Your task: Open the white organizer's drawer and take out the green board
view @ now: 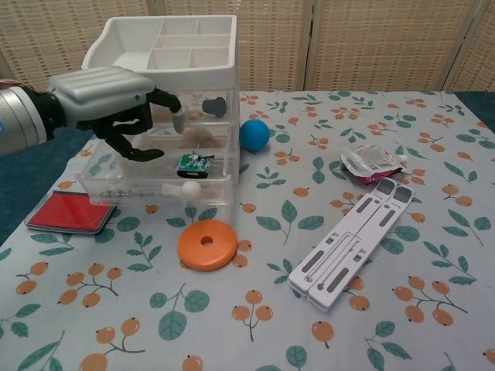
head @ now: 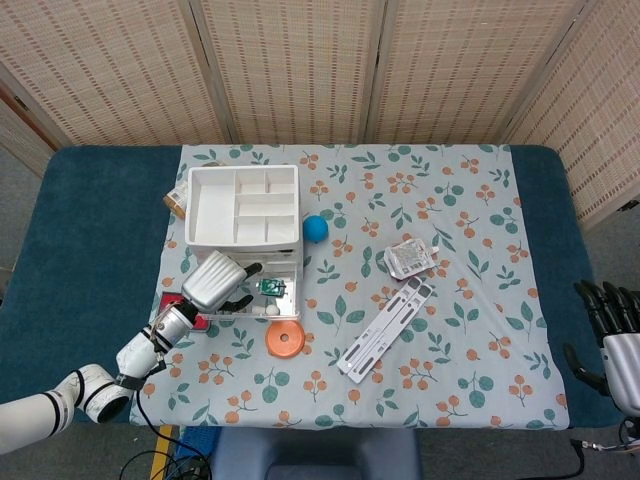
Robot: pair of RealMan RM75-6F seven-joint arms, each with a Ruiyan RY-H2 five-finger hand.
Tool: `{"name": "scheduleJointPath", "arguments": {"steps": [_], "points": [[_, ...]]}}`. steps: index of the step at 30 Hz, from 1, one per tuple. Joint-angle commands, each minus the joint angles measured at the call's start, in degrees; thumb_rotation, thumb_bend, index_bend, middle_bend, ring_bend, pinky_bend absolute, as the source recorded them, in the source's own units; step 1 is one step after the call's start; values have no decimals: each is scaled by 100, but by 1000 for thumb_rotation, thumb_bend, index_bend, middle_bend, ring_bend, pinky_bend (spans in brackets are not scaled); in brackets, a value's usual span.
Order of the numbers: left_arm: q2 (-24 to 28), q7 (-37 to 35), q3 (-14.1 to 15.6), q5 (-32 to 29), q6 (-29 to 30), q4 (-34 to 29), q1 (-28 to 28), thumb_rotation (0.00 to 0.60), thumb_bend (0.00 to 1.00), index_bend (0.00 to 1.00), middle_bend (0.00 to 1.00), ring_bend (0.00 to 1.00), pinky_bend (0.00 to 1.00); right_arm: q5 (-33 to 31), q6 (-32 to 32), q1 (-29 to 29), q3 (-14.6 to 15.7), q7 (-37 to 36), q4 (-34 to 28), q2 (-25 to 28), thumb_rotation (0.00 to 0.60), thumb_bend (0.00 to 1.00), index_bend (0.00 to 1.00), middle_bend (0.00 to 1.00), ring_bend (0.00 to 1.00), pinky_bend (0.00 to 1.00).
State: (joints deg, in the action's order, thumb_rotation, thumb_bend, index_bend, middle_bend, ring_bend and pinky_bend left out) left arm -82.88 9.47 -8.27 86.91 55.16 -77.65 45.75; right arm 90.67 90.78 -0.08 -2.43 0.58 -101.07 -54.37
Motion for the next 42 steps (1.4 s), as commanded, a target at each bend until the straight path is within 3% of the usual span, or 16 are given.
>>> {"name": "scheduleJointPath", "arguments": {"steps": [1, 11, 26, 42], "points": [[-69, 83, -18, -43, 1, 24, 48, 600, 271, 359, 923, 1000, 1000, -8, 1, -2, -3, 0, -1, -2, 600, 414, 0, 71, 0, 23], [-427, 328, 118, 123, 179, 373, 123, 600, 262, 373, 923, 1000, 1000, -31, -26, -4, 0, -13, 14, -29, 600, 415, 0, 71, 0, 23], [-734, 1493, -27, -667, 249, 19, -37, 600, 256, 373, 925, 1000, 1000, -63, -26, -17, -8, -40, 47, -59, 600, 415, 0, 77, 0, 23], [-1036, 1861, -138, -990, 331, 113, 30, 600, 256, 394, 926, 1000, 1000, -111, -31, -37, -13, -109, 117, -99, 600, 414, 0, 78, 0, 23]]}}
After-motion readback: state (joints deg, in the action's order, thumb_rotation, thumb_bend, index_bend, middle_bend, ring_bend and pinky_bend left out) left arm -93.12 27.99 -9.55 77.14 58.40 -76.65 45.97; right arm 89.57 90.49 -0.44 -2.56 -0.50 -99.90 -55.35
